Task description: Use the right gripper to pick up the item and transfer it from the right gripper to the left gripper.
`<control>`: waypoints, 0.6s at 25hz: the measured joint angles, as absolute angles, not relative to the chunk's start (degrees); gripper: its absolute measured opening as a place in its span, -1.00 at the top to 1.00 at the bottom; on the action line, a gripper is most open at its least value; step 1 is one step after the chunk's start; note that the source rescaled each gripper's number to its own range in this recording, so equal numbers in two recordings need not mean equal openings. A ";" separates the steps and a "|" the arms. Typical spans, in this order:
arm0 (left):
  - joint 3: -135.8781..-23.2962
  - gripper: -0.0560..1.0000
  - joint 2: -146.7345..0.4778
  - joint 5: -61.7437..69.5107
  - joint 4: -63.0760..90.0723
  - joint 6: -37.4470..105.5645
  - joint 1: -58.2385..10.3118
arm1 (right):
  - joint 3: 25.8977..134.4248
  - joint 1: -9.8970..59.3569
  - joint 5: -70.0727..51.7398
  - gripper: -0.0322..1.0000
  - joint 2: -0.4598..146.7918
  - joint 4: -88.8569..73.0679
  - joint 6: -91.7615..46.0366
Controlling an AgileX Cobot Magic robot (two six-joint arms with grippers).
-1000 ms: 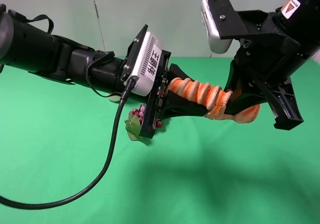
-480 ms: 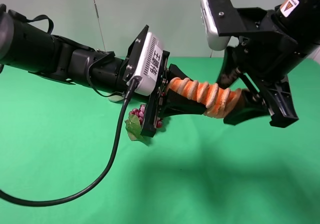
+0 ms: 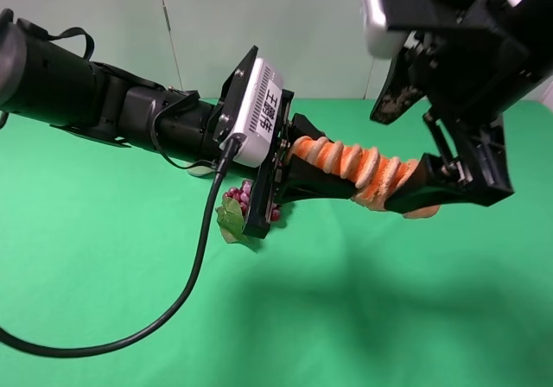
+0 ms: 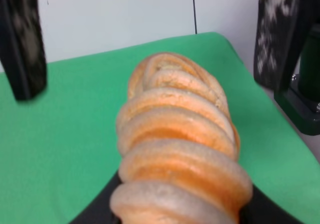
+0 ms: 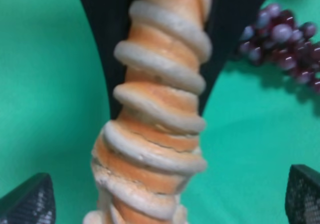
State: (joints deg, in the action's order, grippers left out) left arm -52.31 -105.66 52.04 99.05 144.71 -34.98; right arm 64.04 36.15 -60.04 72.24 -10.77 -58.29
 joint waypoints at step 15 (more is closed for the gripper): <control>-52.31 0.81 -105.66 52.04 99.05 144.71 -34.98 | 64.25 27.96 -53.62 -1.00 68.83 0.47 -19.35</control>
